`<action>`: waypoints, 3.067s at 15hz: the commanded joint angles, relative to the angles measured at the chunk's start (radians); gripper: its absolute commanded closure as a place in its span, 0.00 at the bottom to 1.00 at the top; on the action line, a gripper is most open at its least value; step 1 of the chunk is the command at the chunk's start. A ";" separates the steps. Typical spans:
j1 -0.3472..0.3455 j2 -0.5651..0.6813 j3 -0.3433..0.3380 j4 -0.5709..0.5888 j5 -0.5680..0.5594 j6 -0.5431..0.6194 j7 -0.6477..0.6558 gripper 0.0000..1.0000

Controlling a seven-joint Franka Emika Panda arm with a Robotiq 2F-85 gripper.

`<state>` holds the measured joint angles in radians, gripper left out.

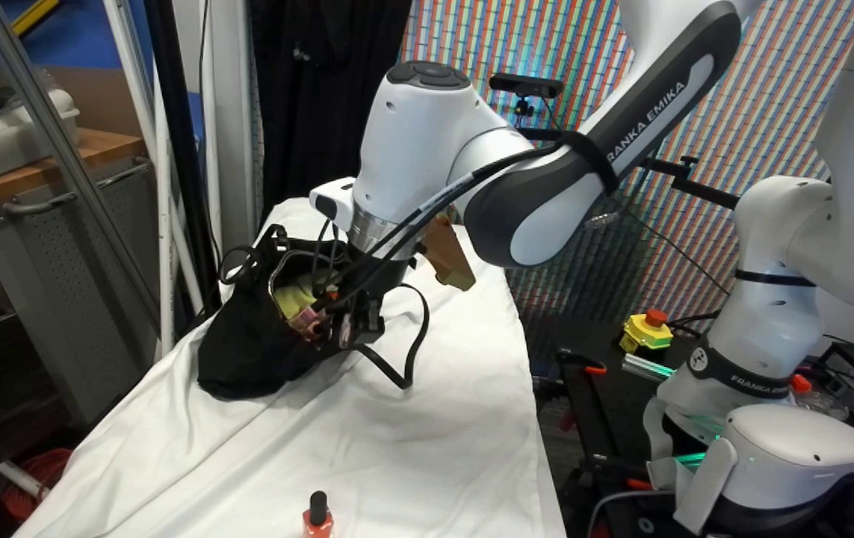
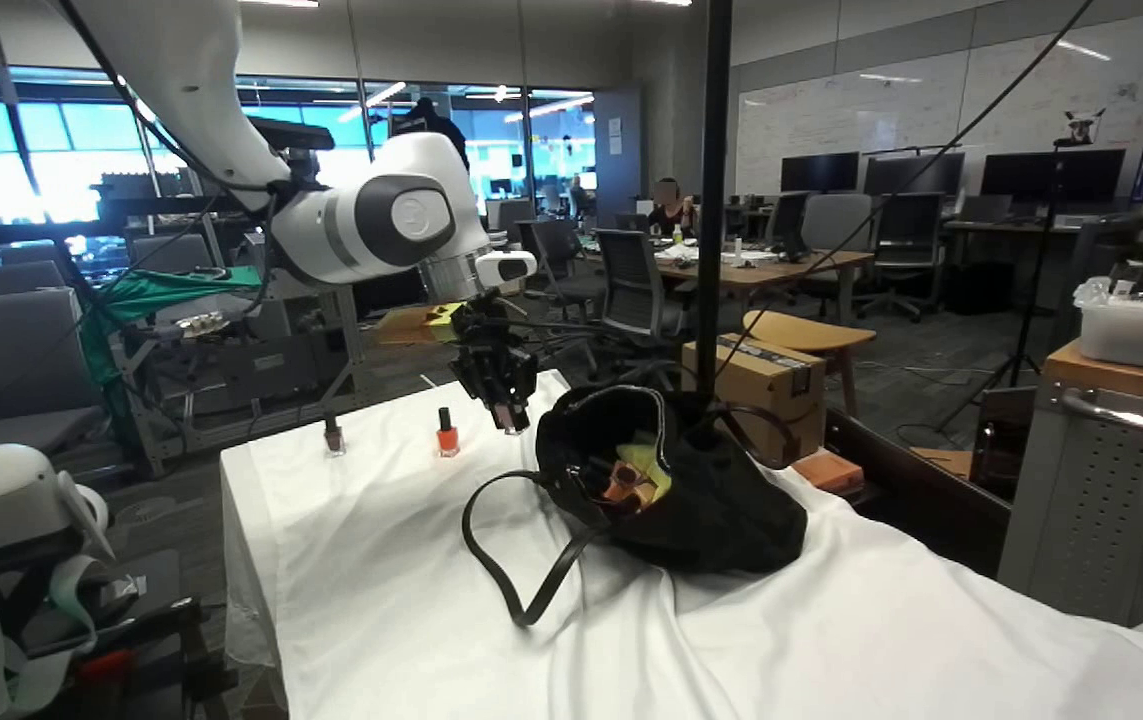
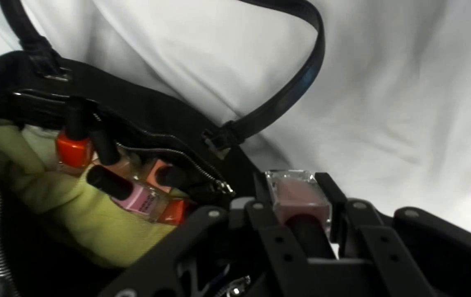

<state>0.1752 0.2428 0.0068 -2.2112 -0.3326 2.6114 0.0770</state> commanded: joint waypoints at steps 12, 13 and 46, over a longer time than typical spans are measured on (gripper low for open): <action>-0.022 0.098 -0.104 0.150 -0.111 0.022 0.275 0.84; -0.017 0.113 -0.110 0.163 -0.114 0.025 0.290 0.84; 0.044 0.067 -0.148 0.070 -0.063 -0.001 0.347 0.00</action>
<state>0.2059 0.4322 -0.1361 -2.0068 -0.3904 2.6094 0.4119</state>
